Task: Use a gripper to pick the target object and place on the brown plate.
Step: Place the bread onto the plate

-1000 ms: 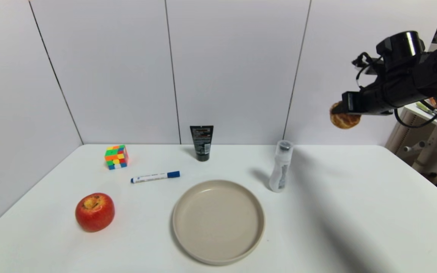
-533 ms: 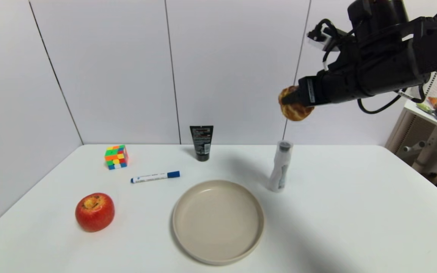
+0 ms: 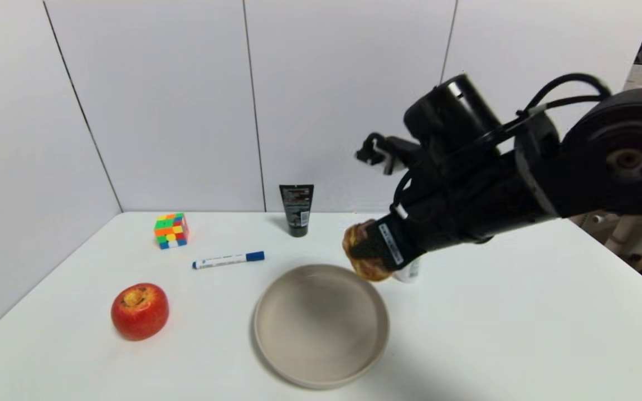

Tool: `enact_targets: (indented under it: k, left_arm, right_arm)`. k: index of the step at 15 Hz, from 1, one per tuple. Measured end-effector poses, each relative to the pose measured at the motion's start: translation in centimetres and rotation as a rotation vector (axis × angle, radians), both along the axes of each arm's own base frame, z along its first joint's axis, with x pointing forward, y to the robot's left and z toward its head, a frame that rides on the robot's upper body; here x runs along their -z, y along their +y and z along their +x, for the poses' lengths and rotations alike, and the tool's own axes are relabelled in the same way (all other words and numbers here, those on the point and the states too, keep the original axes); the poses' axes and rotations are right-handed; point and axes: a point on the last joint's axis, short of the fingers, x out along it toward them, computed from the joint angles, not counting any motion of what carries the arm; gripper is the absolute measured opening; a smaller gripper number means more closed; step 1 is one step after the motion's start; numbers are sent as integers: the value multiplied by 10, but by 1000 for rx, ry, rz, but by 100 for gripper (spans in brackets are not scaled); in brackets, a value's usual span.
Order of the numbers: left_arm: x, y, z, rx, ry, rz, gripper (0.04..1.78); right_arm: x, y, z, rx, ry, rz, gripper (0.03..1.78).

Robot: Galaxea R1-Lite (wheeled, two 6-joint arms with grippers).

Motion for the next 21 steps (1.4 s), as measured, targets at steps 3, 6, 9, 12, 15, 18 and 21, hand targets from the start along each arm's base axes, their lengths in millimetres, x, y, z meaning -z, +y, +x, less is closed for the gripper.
enact_targets:
  k: [3,6,9,12,15,18,21]
  left_arm:
    - [0,0,0,0,0,0,169]
    - [0,0,0,0,0,0,169]
    - [0,0,0,0,0,0,169]
    - [0,0,0,0,0,0,169]
    - [0,0,0,0,0,0,169]
    - [0,0,0,0,0,0,169]
    - [0,0,0,0,0,0,169]
  right_arm:
    - [40,18,1,-41,95,-86,84]
    - [71,32,5,-64,163,-149,84]
    - [90,42,9,-93,216,-164,94]
    - [96,46,9,-107,232,-170,120]
    - [83,43,5,-110,208,-150,137]
    - [56,33,-5,-116,157,-101,147]
    - [34,25,-12,-121,94,-63,155]
